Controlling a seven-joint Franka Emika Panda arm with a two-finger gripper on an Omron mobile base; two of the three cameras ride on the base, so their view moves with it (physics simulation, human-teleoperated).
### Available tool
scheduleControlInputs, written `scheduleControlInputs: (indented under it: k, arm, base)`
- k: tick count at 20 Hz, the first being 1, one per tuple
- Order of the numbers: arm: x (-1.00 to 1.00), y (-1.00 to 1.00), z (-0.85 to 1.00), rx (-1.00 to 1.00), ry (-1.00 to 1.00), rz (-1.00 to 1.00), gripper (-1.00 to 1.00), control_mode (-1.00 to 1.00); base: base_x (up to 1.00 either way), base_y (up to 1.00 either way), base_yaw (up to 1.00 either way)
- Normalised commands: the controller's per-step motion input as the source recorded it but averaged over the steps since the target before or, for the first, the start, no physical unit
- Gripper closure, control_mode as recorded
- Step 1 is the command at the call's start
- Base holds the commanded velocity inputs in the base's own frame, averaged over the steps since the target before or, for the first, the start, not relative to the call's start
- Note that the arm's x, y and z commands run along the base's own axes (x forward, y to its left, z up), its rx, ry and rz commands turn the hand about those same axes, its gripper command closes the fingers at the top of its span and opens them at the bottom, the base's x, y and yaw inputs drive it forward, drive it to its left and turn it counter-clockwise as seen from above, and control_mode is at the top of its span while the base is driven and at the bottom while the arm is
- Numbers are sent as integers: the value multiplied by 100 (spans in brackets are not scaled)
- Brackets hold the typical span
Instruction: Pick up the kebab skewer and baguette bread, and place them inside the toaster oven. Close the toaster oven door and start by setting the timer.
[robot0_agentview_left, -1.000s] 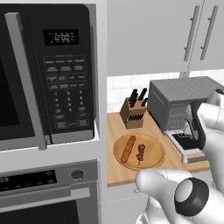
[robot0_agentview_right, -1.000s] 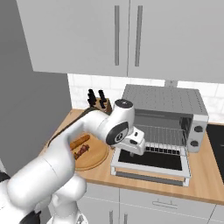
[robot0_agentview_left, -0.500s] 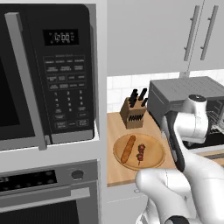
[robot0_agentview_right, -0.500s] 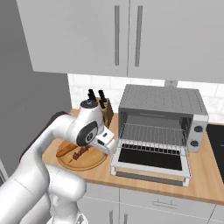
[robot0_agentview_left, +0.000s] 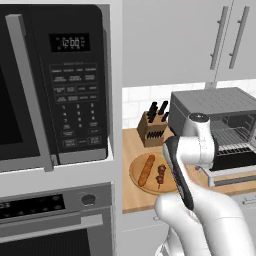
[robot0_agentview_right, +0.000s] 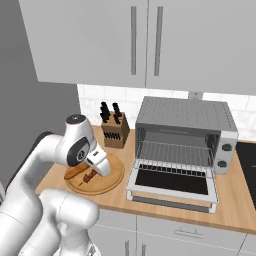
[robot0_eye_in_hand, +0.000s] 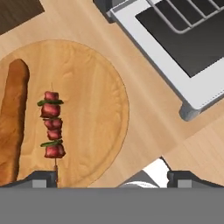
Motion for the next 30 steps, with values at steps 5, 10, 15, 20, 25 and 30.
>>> scheduleControlInputs:
  k: [5, 10, 15, 20, 25, 30]
  arm:
    - [43, 33, 0, -1, 6, -1, -100, -100]
    - [38, 20, -5, 0, 4, 0, -100, -100]
    - [1, -6, -31, 27, -4, 0, -100, -100]
    - [11, 15, -27, 13, 0, -1, -100, -100]
    - [25, 26, -8, 0, 0, -2, -100, -100]
    - [8, 0, -25, 3, -1, 0, -100, -100]
  base:
    - [0, 0, 0]
    - [0, 0, 0]
    - [0, 0, 0]
    - [0, 0, 0]
    - [0, 0, 0]
    - [0, 0, 0]
